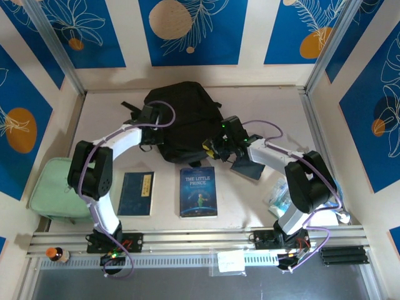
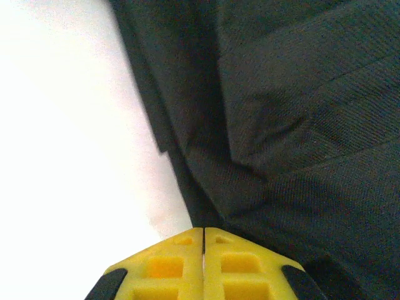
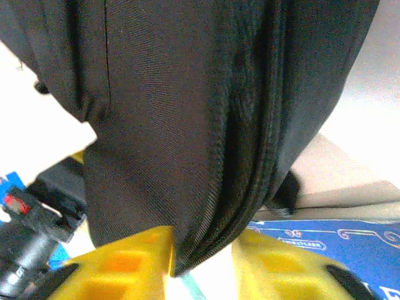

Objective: Pack the student bag
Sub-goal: Unzip the student bag at the top-center of the table, then rotate the book at the middle-right of the table.

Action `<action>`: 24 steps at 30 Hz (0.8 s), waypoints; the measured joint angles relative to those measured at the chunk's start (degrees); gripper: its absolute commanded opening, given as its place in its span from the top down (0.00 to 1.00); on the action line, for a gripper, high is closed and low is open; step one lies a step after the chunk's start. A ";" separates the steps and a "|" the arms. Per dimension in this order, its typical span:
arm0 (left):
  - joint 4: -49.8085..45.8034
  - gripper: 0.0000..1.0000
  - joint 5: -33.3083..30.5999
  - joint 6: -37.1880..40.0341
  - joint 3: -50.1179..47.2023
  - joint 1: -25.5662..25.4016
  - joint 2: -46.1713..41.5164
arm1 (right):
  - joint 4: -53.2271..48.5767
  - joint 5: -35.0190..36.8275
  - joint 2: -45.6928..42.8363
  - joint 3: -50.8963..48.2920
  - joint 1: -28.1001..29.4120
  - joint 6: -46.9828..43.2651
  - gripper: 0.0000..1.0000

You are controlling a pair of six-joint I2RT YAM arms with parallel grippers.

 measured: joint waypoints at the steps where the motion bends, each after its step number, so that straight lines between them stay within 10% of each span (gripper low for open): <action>1: -0.09 0.98 -1.11 0.04 0.39 1.18 0.04 | -0.59 0.13 0.26 0.96 0.44 -1.18 0.43; 11: -3.76 0.42 -5.25 0.46 1.99 6.43 -1.05 | -15.52 17.68 -8.68 3.15 0.44 -14.62 0.18; 24: -5.55 0.13 12.63 -4.00 1.64 4.39 -15.41 | -22.88 17.92 0.92 6.10 -18.36 -32.28 0.18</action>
